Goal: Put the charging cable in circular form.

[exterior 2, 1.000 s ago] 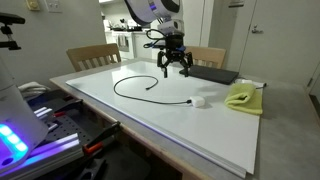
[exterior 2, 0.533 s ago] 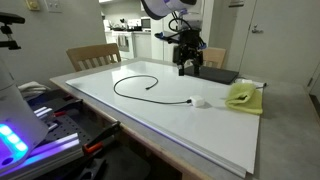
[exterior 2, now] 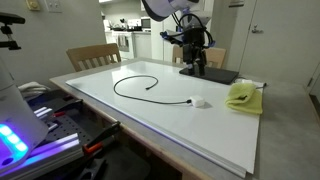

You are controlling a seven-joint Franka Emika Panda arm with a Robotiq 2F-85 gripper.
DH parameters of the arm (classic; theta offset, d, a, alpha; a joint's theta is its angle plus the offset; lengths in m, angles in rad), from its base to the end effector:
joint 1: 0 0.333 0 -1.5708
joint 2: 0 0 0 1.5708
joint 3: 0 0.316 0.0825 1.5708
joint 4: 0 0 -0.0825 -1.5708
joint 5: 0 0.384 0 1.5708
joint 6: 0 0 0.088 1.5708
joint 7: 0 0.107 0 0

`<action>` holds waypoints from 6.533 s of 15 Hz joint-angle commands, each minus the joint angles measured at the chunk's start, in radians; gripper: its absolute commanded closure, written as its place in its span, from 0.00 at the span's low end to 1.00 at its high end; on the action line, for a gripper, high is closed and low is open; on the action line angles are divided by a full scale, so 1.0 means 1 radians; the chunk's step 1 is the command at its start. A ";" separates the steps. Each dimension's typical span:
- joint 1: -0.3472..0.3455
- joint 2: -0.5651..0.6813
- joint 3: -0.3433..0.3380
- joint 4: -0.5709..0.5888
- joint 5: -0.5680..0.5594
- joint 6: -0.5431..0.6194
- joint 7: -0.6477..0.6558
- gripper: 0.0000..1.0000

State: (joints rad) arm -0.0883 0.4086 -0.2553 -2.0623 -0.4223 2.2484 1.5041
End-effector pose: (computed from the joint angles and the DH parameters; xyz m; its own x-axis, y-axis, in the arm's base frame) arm 0.5334 -0.2023 0.2269 0.0853 -0.9401 0.3301 -0.9566 0.0153 0.2910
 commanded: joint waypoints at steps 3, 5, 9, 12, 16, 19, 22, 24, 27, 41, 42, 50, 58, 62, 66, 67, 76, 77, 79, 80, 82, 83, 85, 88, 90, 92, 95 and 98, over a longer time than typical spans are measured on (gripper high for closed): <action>-0.028 0.007 0.006 -0.002 0.034 0.045 -0.152 0.00; -0.053 0.014 0.011 0.015 0.102 0.010 -0.245 0.00; -0.100 0.036 0.014 0.038 0.243 -0.031 -0.465 0.00; -0.115 0.071 -0.005 0.066 0.285 -0.068 -0.572 0.00; -0.122 0.133 -0.021 0.102 0.294 -0.076 -0.641 0.00; -0.150 0.161 0.001 0.122 0.382 -0.076 -0.721 0.00; -0.166 0.168 0.014 0.135 0.492 -0.066 -0.810 0.00; -0.163 0.177 0.007 0.151 0.528 -0.072 -0.854 0.00; -0.138 0.166 -0.016 0.118 0.493 0.027 -0.916 0.00; -0.204 0.146 0.065 0.101 0.570 0.129 -1.300 0.00; -0.207 0.149 0.063 0.112 0.575 0.086 -1.326 0.00; -0.240 0.131 0.049 0.061 0.519 0.124 -1.567 0.00; -0.265 0.115 0.088 -0.012 0.534 0.163 -1.729 0.00; -0.240 0.099 0.066 -0.037 0.521 0.163 -1.655 0.00; -0.242 0.101 0.067 -0.036 0.530 0.144 -1.622 0.00; -0.242 0.105 0.068 -0.033 0.531 0.137 -1.617 0.00; -0.274 0.123 0.101 -0.040 0.642 0.169 -1.605 0.00; -0.275 0.122 0.102 -0.042 0.653 0.171 -1.607 0.00; -0.269 0.122 0.096 -0.044 0.661 0.179 -1.601 0.00; -0.267 0.120 0.093 -0.046 0.661 0.185 -1.598 0.00; -0.269 0.121 0.093 -0.047 0.662 0.199 -1.603 0.00; -0.271 0.122 0.095 -0.046 0.664 0.203 -1.606 0.00; -0.275 0.128 0.098 -0.041 0.671 0.206 -1.607 0.25; -0.273 0.131 0.098 -0.040 0.672 0.220 -1.604 0.41; -0.271 0.131 0.099 -0.043 0.671 0.232 -1.603 0.55; -0.269 0.130 0.100 -0.044 0.671 0.245 -1.602 0.69; -0.262 0.129 0.103 -0.043 0.658 0.254 -1.607 0.73; -0.241 0.128 0.111 -0.043 0.631 0.283 -1.622 0.73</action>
State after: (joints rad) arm -0.3386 0.5381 -0.1601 -2.0920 0.2237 2.4762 -0.0932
